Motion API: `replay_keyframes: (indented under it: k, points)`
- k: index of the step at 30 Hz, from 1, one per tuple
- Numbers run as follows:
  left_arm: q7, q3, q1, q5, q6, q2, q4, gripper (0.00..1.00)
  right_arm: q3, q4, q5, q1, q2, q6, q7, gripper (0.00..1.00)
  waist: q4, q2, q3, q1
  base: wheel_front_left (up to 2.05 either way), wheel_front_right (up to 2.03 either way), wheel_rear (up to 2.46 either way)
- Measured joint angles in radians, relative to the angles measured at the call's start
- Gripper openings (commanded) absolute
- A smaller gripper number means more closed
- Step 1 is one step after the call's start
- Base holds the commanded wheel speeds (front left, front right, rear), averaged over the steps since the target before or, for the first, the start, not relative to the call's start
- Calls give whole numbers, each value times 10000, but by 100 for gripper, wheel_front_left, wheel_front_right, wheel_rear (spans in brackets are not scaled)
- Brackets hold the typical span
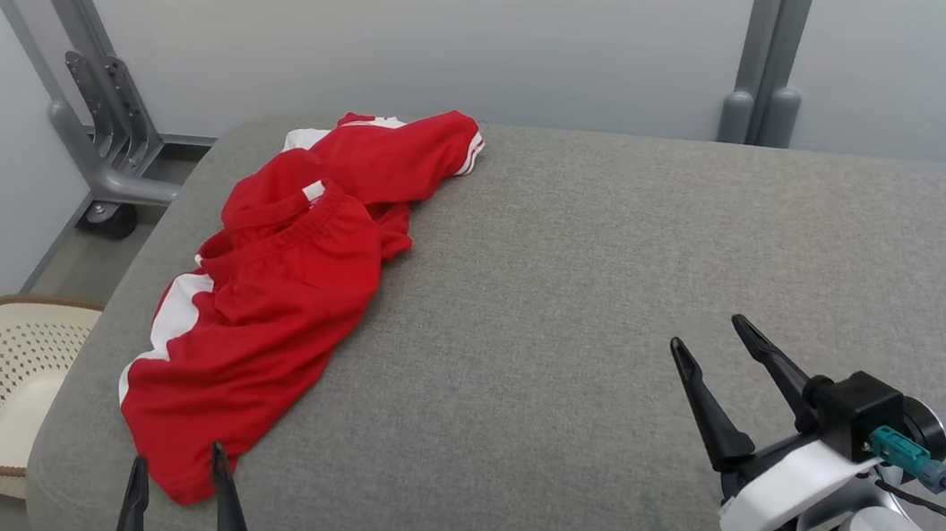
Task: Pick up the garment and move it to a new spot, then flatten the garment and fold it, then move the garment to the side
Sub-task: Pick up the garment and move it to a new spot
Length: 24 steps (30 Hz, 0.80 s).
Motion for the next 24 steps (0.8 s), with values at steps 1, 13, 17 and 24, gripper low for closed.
replay_keyframes:
  k: [1,13,17,24]
  points:
    - [0,2,-1,-10,0,10,6,100,0,4,-2,-1,0,0,0,100,-48,0,14,0,0,0,0]
    - [1103,165,-1517,-25,-111,581,385,100,8,-4,-104,-260,-52,127,0,100,-527,0,386,0,0,0,0]
    - [1620,280,-2310,-173,-205,681,545,100,82,-25,-234,-483,-94,192,0,100,-682,0,620,0,0,0,0]
    - [2667,456,-3702,-602,-297,679,1373,100,146,-119,-514,-1137,-399,320,0,100,-1032,0,1184,0,0,0,0]
